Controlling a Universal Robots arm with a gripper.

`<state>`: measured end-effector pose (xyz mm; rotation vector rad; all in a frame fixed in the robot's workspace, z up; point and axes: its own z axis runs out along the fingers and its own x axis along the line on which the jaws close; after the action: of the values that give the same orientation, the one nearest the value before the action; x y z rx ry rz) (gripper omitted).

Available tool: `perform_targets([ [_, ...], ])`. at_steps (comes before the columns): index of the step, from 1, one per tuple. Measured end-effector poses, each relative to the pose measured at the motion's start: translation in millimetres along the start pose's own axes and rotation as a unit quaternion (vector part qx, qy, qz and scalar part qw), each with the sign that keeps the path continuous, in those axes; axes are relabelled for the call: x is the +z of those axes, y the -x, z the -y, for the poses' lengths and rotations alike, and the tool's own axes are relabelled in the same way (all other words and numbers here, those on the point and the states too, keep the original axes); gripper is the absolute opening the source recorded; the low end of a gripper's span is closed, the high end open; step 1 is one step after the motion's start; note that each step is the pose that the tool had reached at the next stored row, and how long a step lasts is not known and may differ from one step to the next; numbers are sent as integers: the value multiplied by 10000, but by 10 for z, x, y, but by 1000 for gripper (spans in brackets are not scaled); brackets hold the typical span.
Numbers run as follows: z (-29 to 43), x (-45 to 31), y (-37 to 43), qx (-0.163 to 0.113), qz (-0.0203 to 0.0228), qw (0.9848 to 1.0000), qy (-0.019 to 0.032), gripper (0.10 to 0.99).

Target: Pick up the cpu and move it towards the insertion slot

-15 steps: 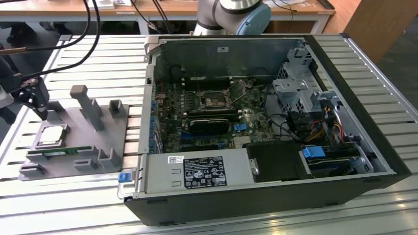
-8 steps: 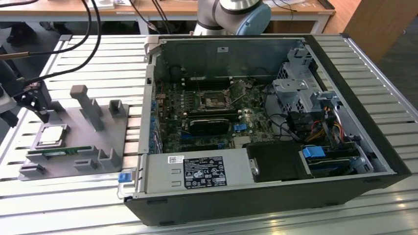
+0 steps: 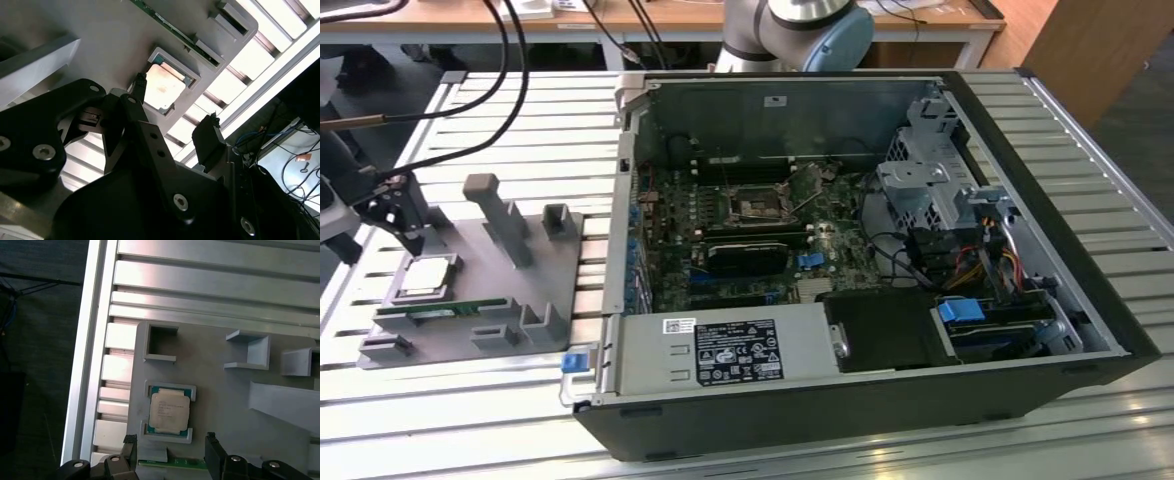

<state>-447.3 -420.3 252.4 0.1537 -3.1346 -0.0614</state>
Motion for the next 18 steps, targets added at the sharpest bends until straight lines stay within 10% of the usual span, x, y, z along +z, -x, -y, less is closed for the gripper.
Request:
perform_targets([
  [18,17,164,-1,1,0,10000,0,647],
])
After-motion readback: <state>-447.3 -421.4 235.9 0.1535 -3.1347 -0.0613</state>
